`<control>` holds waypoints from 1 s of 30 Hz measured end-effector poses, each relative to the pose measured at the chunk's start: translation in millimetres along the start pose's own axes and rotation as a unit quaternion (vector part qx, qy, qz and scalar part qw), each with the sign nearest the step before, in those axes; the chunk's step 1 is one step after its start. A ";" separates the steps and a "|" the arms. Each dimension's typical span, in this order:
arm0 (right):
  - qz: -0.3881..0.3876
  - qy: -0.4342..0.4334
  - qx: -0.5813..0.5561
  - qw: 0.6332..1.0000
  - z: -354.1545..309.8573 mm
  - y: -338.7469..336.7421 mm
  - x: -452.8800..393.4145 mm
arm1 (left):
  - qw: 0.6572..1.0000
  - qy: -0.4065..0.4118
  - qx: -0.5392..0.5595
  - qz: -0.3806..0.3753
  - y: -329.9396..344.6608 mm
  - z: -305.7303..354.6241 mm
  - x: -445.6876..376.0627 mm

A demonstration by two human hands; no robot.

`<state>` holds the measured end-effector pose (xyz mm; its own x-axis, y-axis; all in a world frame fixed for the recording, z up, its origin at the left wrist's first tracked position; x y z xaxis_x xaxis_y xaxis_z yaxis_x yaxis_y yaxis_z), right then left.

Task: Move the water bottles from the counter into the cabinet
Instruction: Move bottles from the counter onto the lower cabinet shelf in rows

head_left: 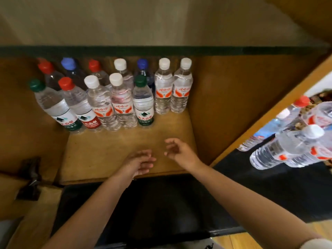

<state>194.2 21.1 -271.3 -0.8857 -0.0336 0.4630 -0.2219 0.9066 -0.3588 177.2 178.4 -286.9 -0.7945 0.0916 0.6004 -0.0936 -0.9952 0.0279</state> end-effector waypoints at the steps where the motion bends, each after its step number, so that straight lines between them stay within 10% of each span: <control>1: -0.024 -0.007 0.009 1.000 10.0 -1.9 15.3 | 0.999 0.006 -0.040 -0.005 7.9 -4.9 6.6; 16: 0.220 0.120 -0.108 0.962 201.8 -209.9 167.8 | 0.927 0.035 -0.285 -0.241 229.8 -71.7 62.6; 30: 0.379 0.069 -0.178 0.905 222.0 -360.2 160.4 | 0.925 0.333 -0.170 -0.066 370.1 12.0 33.7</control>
<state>41.6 -404.2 -247.7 -0.6636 0.6861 0.2980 0.5965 0.7258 -0.3428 122.9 -187.2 -246.7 -0.9458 0.3241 -0.0202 -0.3086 -0.9164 -0.2548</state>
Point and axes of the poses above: each hand's wrist, its own x-axis away from the middle knuckle, its own y-axis out of the palm, z = x × y, the point moved 7 cm from there along -x, towards the middle knuckle, and after that the axes turned 8 degrees about y, right-handed, at the moved point
